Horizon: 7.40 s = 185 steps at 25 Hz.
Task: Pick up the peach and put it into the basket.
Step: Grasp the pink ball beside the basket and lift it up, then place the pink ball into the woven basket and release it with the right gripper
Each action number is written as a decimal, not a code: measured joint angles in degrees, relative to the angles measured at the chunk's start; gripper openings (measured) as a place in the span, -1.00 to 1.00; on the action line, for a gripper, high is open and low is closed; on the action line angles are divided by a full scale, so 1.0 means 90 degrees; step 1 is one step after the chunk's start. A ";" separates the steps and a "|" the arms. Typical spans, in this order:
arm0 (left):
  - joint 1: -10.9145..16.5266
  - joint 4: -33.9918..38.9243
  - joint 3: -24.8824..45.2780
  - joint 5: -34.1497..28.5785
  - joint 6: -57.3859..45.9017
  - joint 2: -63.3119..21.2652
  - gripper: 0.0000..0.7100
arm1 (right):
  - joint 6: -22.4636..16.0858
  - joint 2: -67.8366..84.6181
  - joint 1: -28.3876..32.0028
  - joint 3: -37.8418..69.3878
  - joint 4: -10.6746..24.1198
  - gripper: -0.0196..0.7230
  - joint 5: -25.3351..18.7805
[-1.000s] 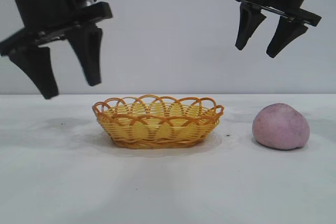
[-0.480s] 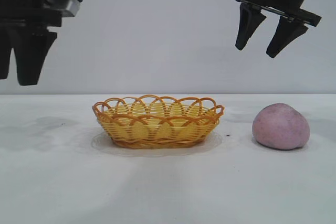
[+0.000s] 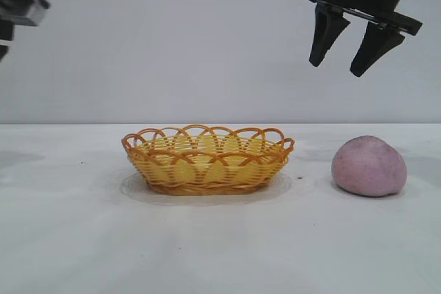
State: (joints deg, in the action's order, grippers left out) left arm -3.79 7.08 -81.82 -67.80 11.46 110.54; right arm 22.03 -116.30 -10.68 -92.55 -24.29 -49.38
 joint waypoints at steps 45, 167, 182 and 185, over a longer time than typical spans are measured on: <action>0.0656 -0.0923 0.5850 0.0495 -0.0421 -1.1048 0.29 | -0.0012 0.0000 0.0000 0.0000 0.0019 0.31 -0.0119; 0.0656 -0.0844 0.5968 0.0413 -0.0736 -1.2399 0.29 | -0.1138 0.0181 -0.2869 -0.0258 0.1474 -0.95 -0.1688; 0.0656 -0.0844 0.5968 0.0413 -0.0736 -1.2399 0.29 | -0.0852 -0.0597 -0.2882 -0.0314 0.1137 -0.79 -0.0964; 0.0656 -0.0844 0.5968 0.0413 -0.0736 -1.2399 0.29 | -0.0852 -0.0612 -0.2882 -0.0314 0.1137 -0.59 -0.0904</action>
State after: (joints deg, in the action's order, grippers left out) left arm 2.11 -0.52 -28.11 -64.08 4.83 -1.05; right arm 14.36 -121.80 -36.62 -95.37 -14.05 -57.52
